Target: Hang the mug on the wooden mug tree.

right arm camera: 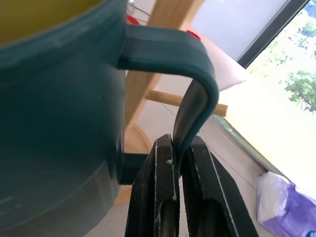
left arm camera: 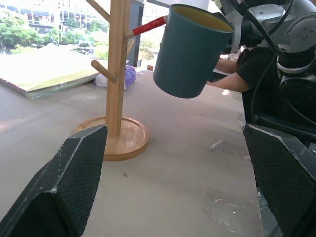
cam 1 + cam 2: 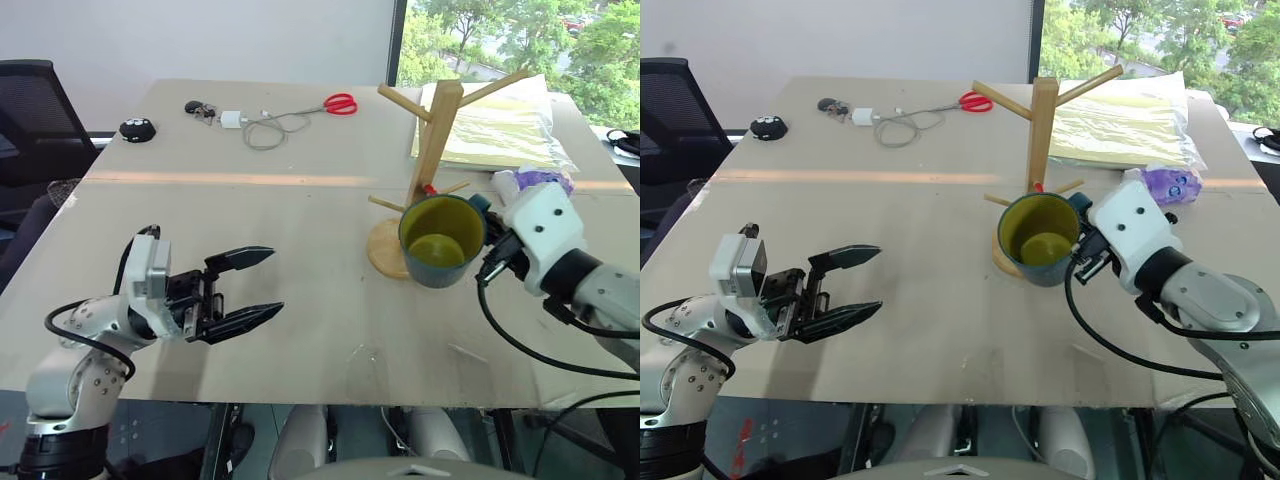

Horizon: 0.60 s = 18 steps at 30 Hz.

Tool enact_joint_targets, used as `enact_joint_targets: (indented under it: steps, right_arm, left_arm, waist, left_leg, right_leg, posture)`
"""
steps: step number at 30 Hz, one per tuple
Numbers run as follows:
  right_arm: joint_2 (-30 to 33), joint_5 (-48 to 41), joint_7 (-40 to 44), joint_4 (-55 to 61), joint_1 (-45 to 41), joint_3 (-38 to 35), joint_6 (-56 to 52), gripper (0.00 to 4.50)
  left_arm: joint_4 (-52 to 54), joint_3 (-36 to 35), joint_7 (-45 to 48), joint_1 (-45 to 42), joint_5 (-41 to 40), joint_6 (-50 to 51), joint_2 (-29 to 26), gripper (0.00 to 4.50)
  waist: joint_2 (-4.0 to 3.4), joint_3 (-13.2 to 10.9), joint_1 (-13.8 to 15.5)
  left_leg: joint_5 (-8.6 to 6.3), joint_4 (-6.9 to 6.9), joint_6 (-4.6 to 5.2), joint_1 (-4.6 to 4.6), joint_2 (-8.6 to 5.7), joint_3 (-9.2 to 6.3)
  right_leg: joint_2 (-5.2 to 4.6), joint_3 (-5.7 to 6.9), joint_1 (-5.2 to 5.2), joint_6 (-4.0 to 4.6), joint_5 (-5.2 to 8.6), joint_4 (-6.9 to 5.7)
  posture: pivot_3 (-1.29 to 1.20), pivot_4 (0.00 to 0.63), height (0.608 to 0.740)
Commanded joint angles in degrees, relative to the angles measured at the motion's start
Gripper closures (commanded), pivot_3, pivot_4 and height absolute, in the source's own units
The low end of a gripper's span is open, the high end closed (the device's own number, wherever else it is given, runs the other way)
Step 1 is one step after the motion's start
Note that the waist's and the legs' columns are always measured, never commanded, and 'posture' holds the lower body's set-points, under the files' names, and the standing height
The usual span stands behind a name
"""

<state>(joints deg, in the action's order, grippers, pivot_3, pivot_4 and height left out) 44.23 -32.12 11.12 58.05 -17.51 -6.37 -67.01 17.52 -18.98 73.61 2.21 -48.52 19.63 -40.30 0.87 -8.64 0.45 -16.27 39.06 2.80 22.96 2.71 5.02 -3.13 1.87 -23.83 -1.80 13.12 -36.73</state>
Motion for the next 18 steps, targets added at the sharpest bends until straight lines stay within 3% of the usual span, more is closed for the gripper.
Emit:
enact_joint_targets:
  steps: [1,10,18]
  right_arm:
    - [0.00,-0.02,-2.27,1.95,-5.53,2.30,-2.58,4.47]
    - [0.55,-0.10,0.78,0.34,-13.23,5.15,-6.64,4.47]
    - [-2.12,5.40,-2.66,-8.55,-21.98,14.61,-11.20,4.47]
  left_arm:
    - [1.78,0.00,-0.23,-0.32,-0.41,-0.06,-0.23,0.00]
    - [2.18,0.03,-0.78,0.08,-0.69,0.27,-0.26,0.00]
    - [3.81,-0.50,-2.42,1.39,-1.37,0.73,0.14,0.00]
  waist:
    - [-0.03,-0.02,-0.03]
    - [-0.01,-0.02,-0.06]
    - [0.00,-0.03,-1.14]
  left_leg:
    - [0.00,0.00,0.00,0.01,0.00,0.03]
    - [0.01,0.00,-0.01,0.01,0.00,0.02]
    - [0.01,0.00,-0.02,0.00,0.00,0.02]
  right_leg:
    - [-0.01,-0.02,-0.03,0.00,0.00,-0.01]
    - [-0.01,0.00,-0.02,-0.01,0.00,0.00]
    - [-0.03,0.00,-0.02,-0.01,-0.01,-0.01]
  posture:
    - [0.00,0.150,0.740]
    - [0.00,0.150,0.740]
    - [0.00,0.150,0.740]
